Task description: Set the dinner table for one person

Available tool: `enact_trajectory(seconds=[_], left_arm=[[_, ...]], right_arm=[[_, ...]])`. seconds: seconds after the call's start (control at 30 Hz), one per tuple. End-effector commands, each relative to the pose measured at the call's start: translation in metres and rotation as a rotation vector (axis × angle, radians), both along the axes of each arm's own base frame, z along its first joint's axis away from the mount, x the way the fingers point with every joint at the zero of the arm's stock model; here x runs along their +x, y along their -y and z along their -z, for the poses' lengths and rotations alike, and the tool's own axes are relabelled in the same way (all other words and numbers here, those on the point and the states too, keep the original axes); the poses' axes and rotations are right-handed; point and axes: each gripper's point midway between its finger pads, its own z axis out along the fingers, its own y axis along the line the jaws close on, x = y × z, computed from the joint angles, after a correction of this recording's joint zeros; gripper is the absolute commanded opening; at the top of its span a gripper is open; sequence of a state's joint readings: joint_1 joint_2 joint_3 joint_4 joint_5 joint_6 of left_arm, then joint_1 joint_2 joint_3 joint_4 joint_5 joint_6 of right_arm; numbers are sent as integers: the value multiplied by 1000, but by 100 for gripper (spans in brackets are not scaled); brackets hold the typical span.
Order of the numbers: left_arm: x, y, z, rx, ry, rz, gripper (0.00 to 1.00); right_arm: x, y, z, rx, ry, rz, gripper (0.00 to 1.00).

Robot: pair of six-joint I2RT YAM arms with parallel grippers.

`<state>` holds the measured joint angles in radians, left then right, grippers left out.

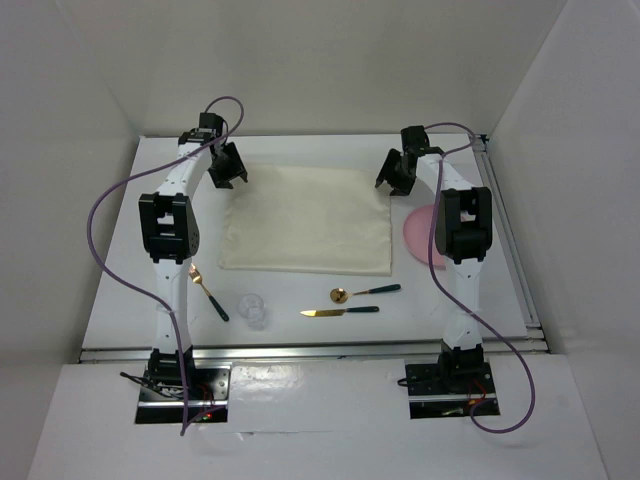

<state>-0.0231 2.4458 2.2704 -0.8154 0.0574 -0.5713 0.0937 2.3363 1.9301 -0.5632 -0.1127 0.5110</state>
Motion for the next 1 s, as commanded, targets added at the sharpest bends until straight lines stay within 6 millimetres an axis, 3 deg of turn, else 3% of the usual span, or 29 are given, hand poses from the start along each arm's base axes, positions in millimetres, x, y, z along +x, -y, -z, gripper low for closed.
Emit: enact_trajectory(seconds=[0.0,0.23,0.3,0.37,0.4,0.43,0.47,0.53,0.57,0.6,0.63,0.73,0.77,0.83,0.87,0.93,0.97], left_arm=[[14,5,4,-12,38,46,62],[12,3,16,1,18,49,62],[9,5,24,-10,-1,55,57],[6,7,30,-19,-14,60,44],[7,9,24,-27,-4,64,26],[6,9,28,-27,-8,64,20],[6,9,23,-27,1,65,15],[7,9,18,-27,10,65,2],[8,9,12,-27,21,65,0],[8,9,12,-27,21,65,0],[9,9,-2,-27,47,65,0],[11,7,-20,-16,85,59,0],[11,7,-38,-16,117,59,0],[8,1,-45,12,127,41,0],[10,-1,-58,21,160,35,0],[11,-2,-63,29,170,30,0],[9,-9,-62,30,159,19,0]], right_arm=[[10,6,-6,8,15,5,63],[11,8,3,24,5,3,60],[11,8,5,24,5,3,56],[10,6,5,34,4,-4,44],[10,6,5,34,4,-4,38],[10,6,5,34,4,-4,31],[11,6,0,34,13,-4,17],[11,6,-3,35,22,-4,5],[10,6,-7,35,25,-4,0],[13,6,-13,37,45,-5,0],[13,6,-13,37,45,-5,0],[12,6,-28,38,70,-5,0],[15,4,-42,48,104,-11,0],[13,4,-46,48,114,-12,0],[15,4,-58,50,141,-12,0],[12,-1,-56,51,140,-21,0],[13,-3,-65,59,162,-28,0]])
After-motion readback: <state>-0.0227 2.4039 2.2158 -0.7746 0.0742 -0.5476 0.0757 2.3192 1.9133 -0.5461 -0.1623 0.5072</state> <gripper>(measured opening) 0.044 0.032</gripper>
